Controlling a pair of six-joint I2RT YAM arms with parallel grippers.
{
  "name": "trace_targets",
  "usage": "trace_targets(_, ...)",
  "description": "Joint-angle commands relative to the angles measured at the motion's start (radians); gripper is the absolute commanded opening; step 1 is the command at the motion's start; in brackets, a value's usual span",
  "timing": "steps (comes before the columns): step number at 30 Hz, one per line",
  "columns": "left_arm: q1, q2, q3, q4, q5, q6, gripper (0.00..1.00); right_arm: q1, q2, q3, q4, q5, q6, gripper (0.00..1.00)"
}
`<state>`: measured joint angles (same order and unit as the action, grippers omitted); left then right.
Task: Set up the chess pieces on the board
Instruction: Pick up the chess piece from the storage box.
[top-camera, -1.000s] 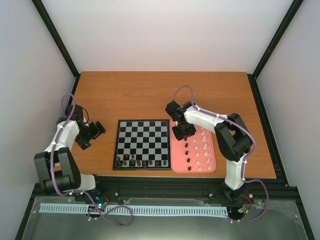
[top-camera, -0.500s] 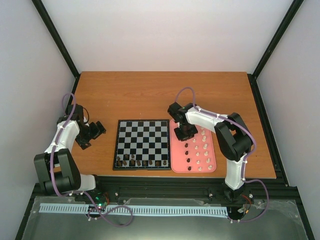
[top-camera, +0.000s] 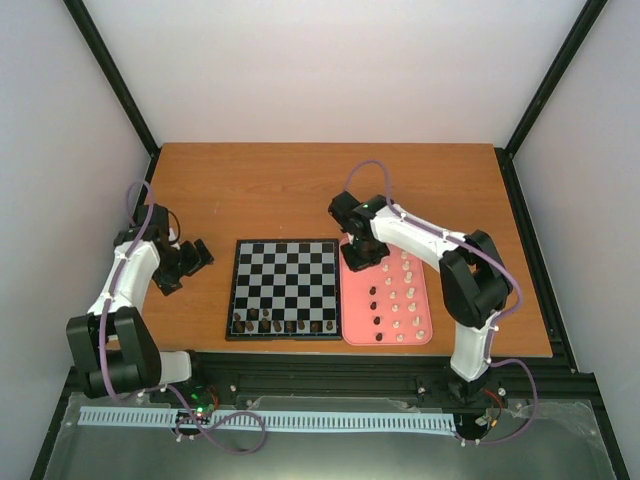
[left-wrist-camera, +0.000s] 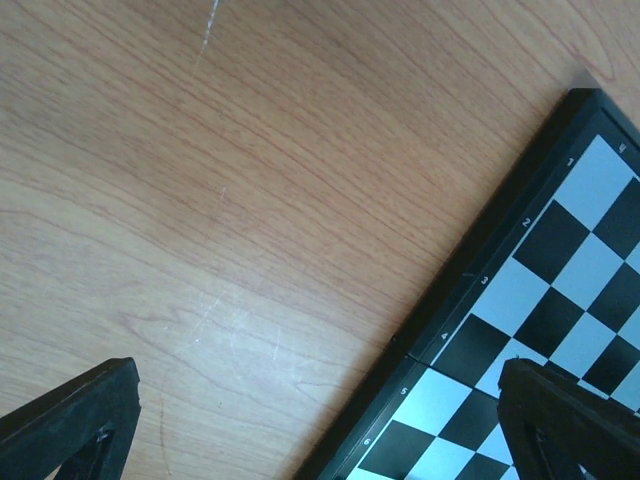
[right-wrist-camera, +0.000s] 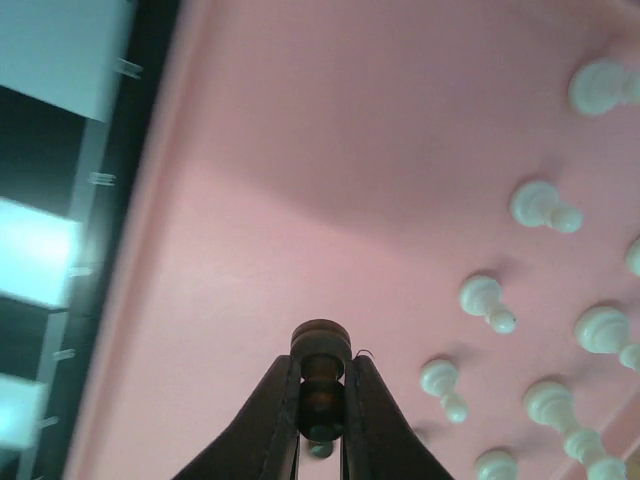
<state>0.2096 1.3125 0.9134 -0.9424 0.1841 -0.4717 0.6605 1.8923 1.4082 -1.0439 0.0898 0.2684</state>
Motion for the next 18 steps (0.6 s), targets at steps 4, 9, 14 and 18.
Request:
trace_targets(4,-0.028,-0.068,0.039,-0.045,-0.009,0.023,1.00,0.212,-0.012,0.190,-0.110,-0.068,0.087,0.03)
trace_targets(9,-0.031,-0.088,0.026,-0.037,0.002,0.022,1.00,0.381,0.139,0.389,-0.143,-0.118,0.119,0.03)
trace_targets(14,-0.032,-0.088,0.025,-0.026,0.015,0.021,1.00,0.461,0.260,0.529,-0.172,-0.156,0.116,0.03)
trace_targets(18,-0.033,-0.096,0.028,-0.024,0.023,0.020,1.00,0.476,0.303,0.549,-0.179,-0.176,0.114,0.03)
